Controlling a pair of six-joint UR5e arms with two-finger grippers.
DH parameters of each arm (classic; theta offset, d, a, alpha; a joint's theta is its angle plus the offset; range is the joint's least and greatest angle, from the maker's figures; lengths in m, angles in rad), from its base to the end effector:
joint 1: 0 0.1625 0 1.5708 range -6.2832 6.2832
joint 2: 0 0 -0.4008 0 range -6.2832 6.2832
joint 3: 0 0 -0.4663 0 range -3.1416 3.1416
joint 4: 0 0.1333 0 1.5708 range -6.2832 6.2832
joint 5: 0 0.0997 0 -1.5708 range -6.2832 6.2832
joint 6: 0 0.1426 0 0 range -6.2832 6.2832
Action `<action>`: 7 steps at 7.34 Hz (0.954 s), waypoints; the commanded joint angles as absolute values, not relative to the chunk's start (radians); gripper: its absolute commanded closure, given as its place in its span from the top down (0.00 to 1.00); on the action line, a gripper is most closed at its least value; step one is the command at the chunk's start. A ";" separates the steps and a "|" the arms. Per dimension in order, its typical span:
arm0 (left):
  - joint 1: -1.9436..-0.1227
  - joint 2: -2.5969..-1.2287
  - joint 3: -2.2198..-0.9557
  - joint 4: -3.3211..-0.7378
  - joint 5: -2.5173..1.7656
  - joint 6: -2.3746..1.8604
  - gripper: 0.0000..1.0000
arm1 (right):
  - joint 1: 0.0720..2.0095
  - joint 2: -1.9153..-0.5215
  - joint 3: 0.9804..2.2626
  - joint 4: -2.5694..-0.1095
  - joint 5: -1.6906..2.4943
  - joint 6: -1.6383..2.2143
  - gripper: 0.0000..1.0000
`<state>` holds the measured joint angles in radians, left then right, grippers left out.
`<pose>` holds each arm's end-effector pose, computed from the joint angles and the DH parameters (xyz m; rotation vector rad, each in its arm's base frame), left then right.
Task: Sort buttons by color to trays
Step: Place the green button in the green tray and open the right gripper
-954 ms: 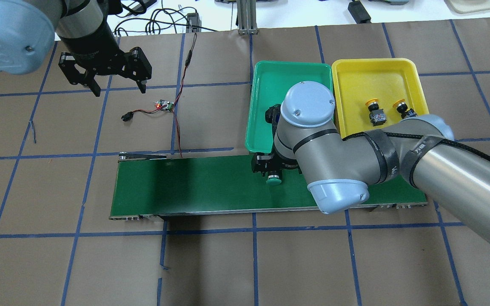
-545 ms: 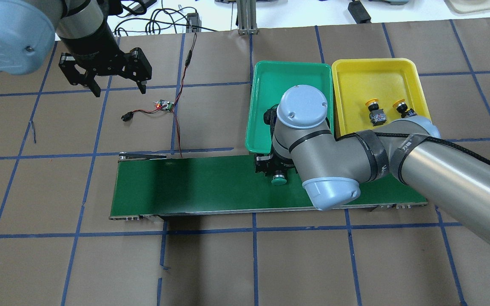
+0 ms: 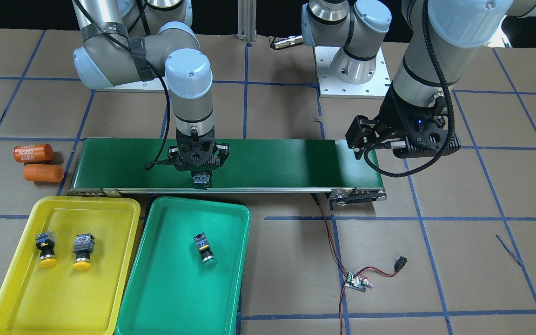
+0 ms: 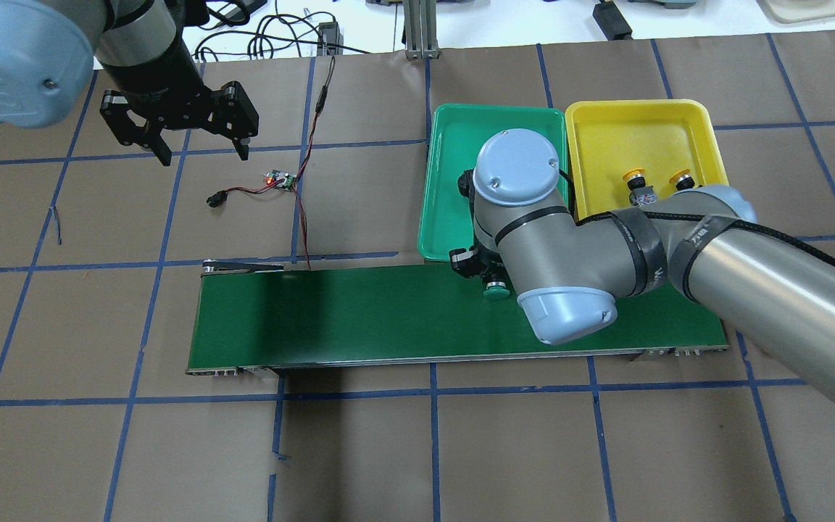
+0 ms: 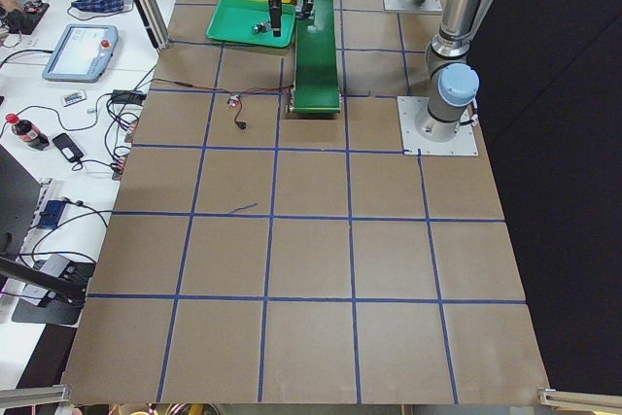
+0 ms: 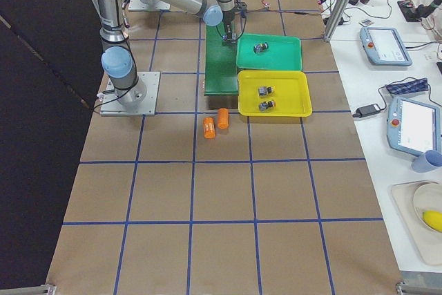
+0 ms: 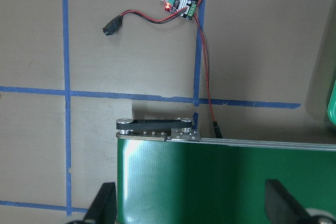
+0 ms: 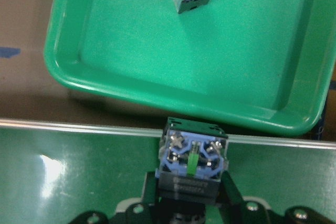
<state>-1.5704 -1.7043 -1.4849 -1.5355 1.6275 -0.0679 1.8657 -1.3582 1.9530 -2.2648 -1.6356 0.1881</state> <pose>-0.1250 -0.6171 0.3940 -0.1048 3.0827 0.0160 0.2885 -0.5228 0.1613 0.1604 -3.0935 0.1733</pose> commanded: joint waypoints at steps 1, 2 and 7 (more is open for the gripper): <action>-1.569 -1.704 -1.485 -1.536 1.629 -0.067 1.00 | 1.800 -1.358 1.863 -2.225 -1.637 0.140 0.12; -1.569 -1.704 -1.485 -1.536 1.628 -0.066 1.00 | 1.726 -1.351 1.827 -2.212 -1.631 0.062 0.12; -1.569 -1.704 -1.485 -1.537 1.629 -0.066 1.00 | 1.623 -1.107 1.610 -2.223 -1.566 -0.069 0.16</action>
<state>-1.5695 -1.7043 -1.4849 -1.5370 1.6291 -0.0660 1.6225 -1.1962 1.6718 -2.2110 -1.5692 -0.0624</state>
